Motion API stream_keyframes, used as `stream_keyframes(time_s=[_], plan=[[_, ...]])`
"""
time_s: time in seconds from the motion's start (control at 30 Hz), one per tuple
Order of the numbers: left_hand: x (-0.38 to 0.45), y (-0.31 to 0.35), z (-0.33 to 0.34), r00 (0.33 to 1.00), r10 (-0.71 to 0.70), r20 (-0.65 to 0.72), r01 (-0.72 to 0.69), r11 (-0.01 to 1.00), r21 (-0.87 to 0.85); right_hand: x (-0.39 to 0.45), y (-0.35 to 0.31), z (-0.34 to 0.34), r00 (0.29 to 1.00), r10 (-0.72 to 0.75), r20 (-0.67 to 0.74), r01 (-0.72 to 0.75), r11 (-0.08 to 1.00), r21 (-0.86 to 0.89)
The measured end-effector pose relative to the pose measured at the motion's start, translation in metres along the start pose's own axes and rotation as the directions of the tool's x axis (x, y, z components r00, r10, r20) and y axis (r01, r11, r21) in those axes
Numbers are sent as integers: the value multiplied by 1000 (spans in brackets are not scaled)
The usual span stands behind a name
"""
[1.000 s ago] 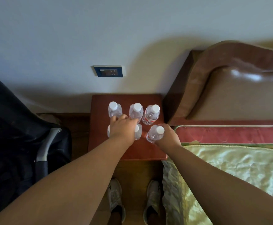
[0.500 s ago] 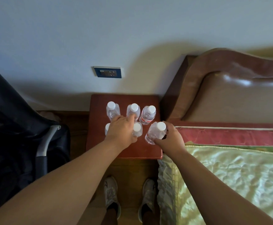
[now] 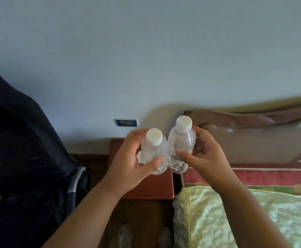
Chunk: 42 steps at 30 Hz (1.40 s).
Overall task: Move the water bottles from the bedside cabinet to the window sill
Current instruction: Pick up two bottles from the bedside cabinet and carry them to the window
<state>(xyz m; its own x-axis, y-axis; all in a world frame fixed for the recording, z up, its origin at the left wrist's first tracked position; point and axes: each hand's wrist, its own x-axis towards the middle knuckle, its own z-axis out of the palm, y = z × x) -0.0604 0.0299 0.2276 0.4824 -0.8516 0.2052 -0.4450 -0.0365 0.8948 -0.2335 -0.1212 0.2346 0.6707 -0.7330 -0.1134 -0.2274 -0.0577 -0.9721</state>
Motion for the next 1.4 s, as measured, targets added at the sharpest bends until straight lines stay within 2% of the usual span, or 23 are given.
stream_keyframes(time_s=[0.13,0.23,0.33,0.47,0.6,0.83,1.0,1.13,1.27,1.4], plan=[[6,77,-22,996,86,-25,-89,981,-175,-12,-73,-19,985,-113,127,92,983,160],[14,118,-32,989,101,-105,-119,977,-175,-20,-109,-22,960,-209,186,161,957,242],[15,147,-38,988,114,-107,-132,976,-174,-30,-128,-20,952,-242,186,181,938,295],[6,174,-38,996,86,8,-82,972,-221,-40,-141,-23,950,-255,179,210,949,237],[-1,181,-40,997,52,59,-41,985,-170,-48,-150,-33,948,-258,186,219,954,205],[-2,191,-48,1000,-9,-8,9,1000,-20,-56,-160,-46,947,-255,196,234,964,129],[5,185,-50,999,22,-25,-21,998,61,-60,-160,-49,965,-238,115,247,966,-71],[28,174,-56,999,35,-4,-35,996,77,-63,-163,-60,981,-192,-30,188,977,-103],[55,167,-61,991,68,114,-75,995,58,-70,-162,-68,965,-150,-214,133,987,-91],[80,160,-52,965,117,236,-129,991,37,-85,-158,-68,910,-102,-401,73,994,-87]])
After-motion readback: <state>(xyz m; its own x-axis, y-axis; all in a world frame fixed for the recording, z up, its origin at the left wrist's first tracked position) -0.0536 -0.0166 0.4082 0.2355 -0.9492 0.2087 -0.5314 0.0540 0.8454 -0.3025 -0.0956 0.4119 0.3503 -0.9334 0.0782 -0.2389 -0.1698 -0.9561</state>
